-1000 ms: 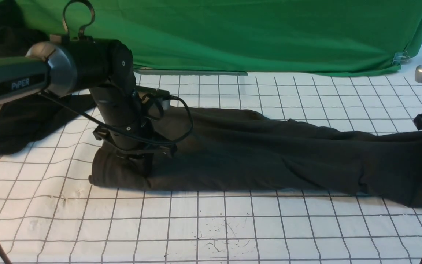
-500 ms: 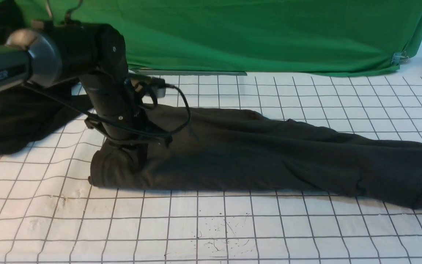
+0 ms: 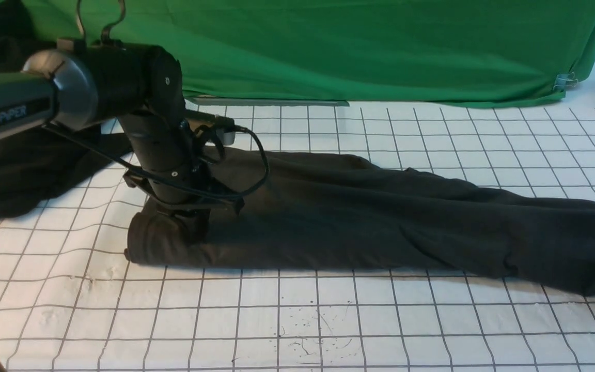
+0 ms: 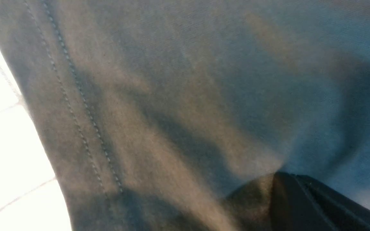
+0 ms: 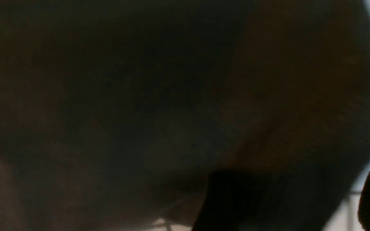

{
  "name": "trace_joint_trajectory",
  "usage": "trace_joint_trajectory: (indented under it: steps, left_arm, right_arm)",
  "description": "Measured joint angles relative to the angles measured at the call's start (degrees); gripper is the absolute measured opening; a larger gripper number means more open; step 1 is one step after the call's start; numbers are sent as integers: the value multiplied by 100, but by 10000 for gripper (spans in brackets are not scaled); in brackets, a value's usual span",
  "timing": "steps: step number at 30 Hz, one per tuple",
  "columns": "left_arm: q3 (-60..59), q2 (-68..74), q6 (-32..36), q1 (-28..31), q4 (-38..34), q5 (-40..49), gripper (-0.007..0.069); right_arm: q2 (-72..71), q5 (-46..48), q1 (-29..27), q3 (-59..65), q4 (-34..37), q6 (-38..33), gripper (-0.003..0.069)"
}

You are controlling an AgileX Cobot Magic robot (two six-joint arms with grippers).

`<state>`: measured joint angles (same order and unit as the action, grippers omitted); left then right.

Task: Fold a long-sleeved shirt over a white checkered tablecloth.
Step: 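Pull the folded dark garment lengthwise by its ends to straighten it flat on the table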

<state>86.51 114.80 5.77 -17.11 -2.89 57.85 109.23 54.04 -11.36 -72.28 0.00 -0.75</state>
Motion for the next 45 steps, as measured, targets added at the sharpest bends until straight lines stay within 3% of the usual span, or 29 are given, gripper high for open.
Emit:
trace_joint_trajectory:
  steps: [2, 6, 9, 11, 17, 23, 24, 25, 27, 30, 35, 39, 45]
  left_arm:
    - [0, 51, 0, 0, 5, 0, -3]
    - [0, 201, 0, 0, 161, -15, -3]
    - [0, 229, 0, 0, 209, -15, -3]
    - [0, 229, 0, 0, 223, -15, -3]
    - [0, 229, 0, -6, 230, -9, -3]
    - [52, 224, 0, -6, 289, 311, -3]
    - [73, 159, -5, -6, 289, 534, -3]
    - [72, 159, -5, -6, 289, 560, -3]
    - [86, -152, -57, -6, 359, 692, -3]
    - [121, -576, -109, -6, 384, 498, -3]
    - [558, -833, -116, 27, 198, 256, -3]
    - [1296, -431, -116, 181, -238, 685, -3]
    - [1711, 2, -130, 267, -257, 1121, -3]
  right_arm:
    - [98, 47, 0, 0, 91, -132, 471]
    - [189, 136, -55, -25, 159, -492, 110]
    - [189, 246, -132, -190, 0, -444, 43]
    - [189, 306, -159, -313, -174, -385, 37]
    - [203, 821, -277, -767, -506, -437, 64]
    - [242, 976, -325, -811, -685, -466, 279]
    - [246, 1229, -337, -873, -786, -447, 391]
    - [246, 1229, -337, -889, -786, -441, 391]
    - [196, 1447, -360, -1120, -874, -58, 511]
    - [-64, 1462, -337, -1226, -843, 203, 531]
    - [-630, 1200, 123, -1342, -501, -39, 479]
    - [-647, 606, 779, -1669, 415, -1055, 457]
    - [263, 205, 1872, -2503, 1501, -2521, 454]
